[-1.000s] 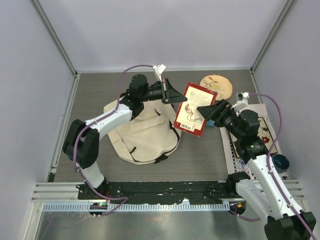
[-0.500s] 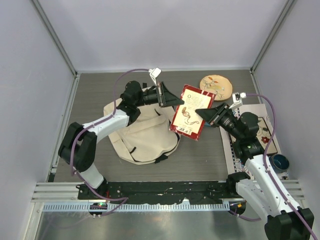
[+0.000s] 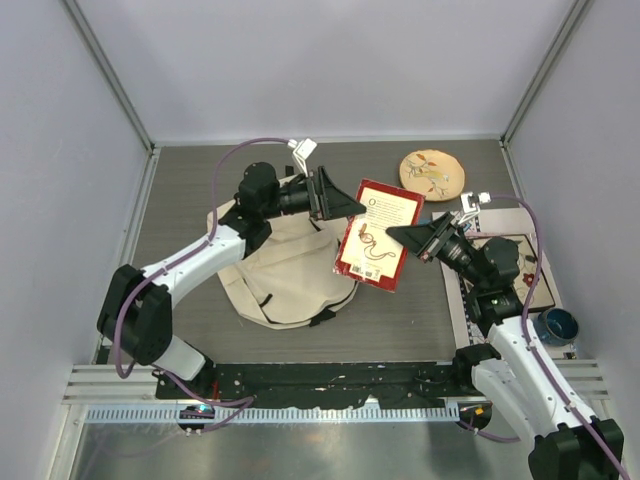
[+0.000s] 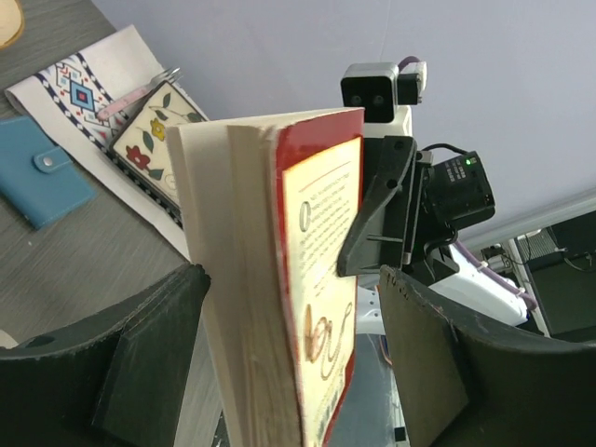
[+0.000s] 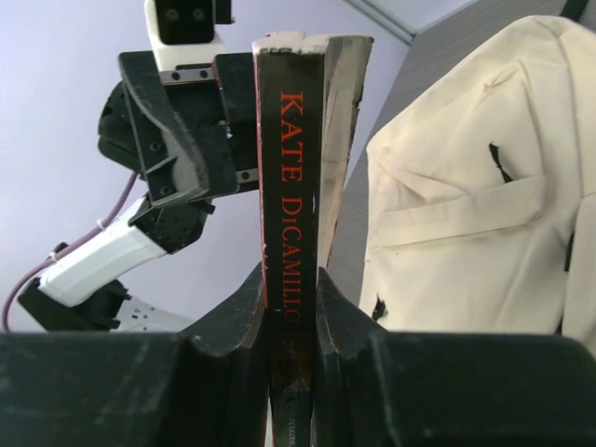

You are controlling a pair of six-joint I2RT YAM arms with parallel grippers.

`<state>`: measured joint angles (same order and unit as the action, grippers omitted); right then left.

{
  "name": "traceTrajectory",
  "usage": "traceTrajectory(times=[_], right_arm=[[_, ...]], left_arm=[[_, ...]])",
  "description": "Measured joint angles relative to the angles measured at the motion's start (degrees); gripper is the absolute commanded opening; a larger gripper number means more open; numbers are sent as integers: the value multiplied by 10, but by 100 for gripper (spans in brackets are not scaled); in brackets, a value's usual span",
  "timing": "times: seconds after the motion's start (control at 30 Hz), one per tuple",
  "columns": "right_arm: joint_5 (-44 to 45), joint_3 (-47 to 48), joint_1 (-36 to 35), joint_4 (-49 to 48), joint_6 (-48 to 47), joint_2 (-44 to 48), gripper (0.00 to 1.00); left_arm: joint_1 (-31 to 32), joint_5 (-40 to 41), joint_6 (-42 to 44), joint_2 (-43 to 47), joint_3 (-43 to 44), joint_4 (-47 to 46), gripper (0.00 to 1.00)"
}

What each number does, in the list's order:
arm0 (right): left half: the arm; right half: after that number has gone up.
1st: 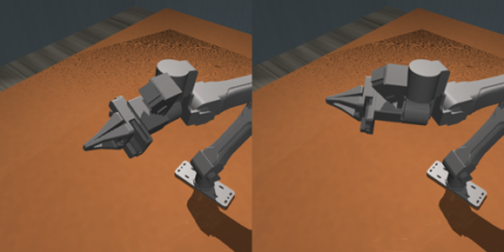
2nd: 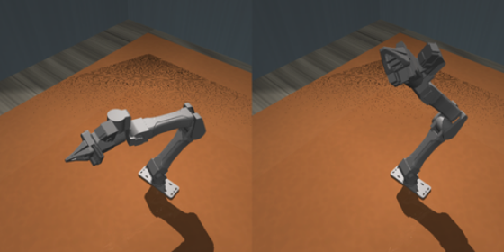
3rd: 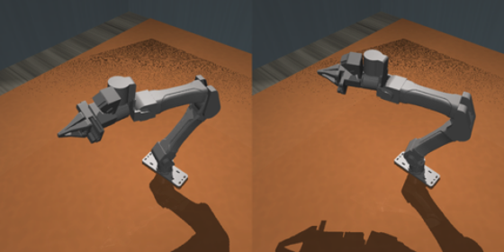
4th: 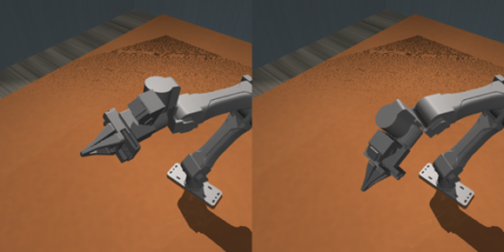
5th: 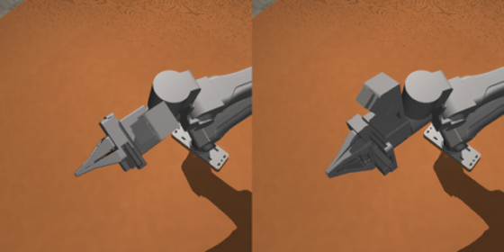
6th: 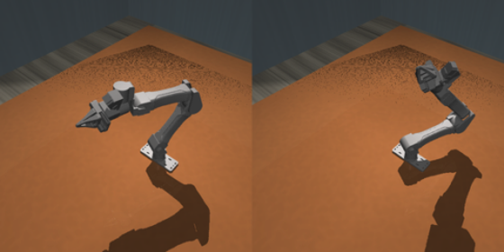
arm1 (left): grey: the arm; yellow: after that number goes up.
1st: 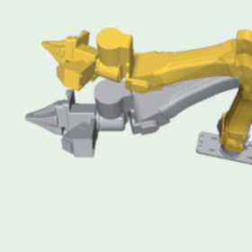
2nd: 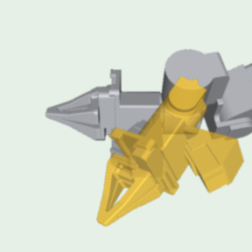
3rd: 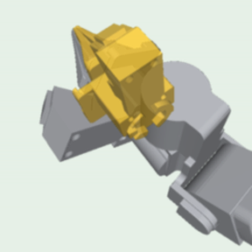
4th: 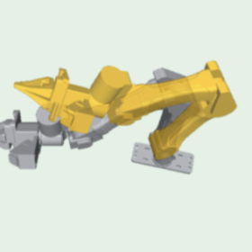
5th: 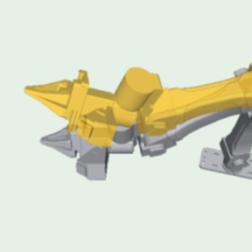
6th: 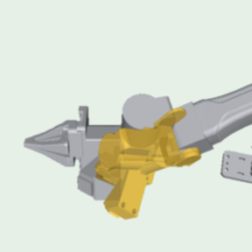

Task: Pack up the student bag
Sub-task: Pick up the book from the center of the board.

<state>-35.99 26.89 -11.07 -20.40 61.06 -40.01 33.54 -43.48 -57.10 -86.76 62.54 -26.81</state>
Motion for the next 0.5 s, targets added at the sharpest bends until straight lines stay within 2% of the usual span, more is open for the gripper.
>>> traceTrajectory(times=[0.27,0.5], right_arm=[[-42,-14,0,-86,63,-2,1],[-70,-14,2,-118,75,-19,1]], left_arm=[[0,-7,0,-12,0,5,79],[0,-28,-23,-21,0,-24,77]])
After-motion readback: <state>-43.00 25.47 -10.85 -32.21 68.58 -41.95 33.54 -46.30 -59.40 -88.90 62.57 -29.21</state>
